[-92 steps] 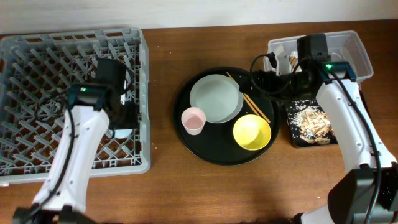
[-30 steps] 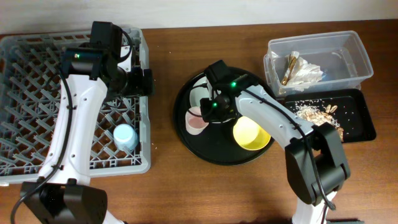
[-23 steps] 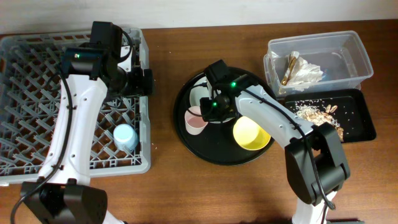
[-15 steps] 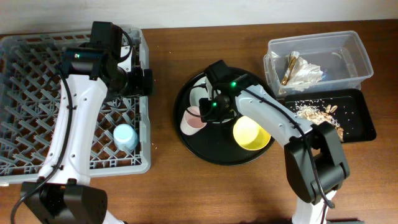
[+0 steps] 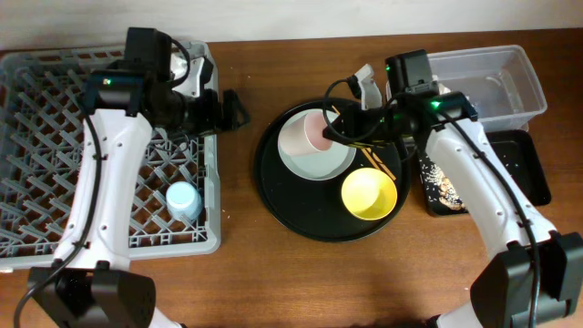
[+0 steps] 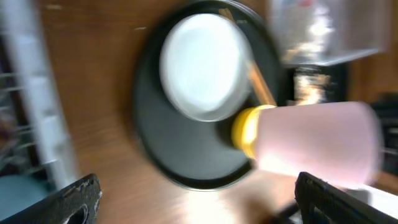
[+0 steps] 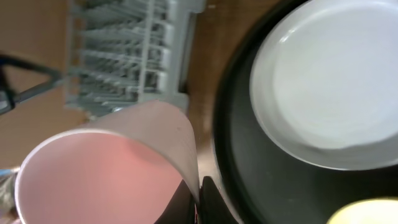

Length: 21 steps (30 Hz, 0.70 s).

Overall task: Sort waste into correct bins and load items into the dishwasher rack
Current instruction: 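Lift the pink cup toward the left gripper and hand it over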

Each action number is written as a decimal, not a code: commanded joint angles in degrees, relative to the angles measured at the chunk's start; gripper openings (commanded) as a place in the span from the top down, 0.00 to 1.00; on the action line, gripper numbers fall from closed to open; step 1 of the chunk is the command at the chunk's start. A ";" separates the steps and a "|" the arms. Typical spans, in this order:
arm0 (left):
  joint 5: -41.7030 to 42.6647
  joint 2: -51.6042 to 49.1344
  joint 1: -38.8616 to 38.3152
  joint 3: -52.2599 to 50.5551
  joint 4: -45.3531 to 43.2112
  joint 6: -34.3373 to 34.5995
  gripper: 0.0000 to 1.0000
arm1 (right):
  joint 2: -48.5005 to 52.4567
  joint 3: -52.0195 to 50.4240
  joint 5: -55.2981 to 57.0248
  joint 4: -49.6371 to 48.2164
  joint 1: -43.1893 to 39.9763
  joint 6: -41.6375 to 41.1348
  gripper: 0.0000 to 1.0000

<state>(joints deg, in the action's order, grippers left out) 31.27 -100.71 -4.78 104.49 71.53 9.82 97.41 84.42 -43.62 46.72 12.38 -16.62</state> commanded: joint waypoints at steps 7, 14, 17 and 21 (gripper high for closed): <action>37.57 -0.11 5.97 0.50 -0.39 -10.95 0.01 | -0.09 0.07 -16.70 -4.17 -0.09 4.20 0.96; 48.22 -0.11 6.45 0.50 -0.87 -16.17 0.01 | -0.09 0.07 -23.67 -7.63 -0.09 4.20 0.96; 50.01 -0.11 6.45 0.50 -0.83 -17.29 0.01 | -0.09 0.07 -26.56 -9.46 -0.09 4.17 0.96; 50.23 -0.11 6.16 0.50 -1.01 -17.49 0.01 | -0.09 0.07 -28.41 -12.07 -0.02 3.69 0.96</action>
<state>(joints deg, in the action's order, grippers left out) 78.17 -100.71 1.52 104.49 70.76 -5.43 97.45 84.42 -68.49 35.35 12.40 -13.26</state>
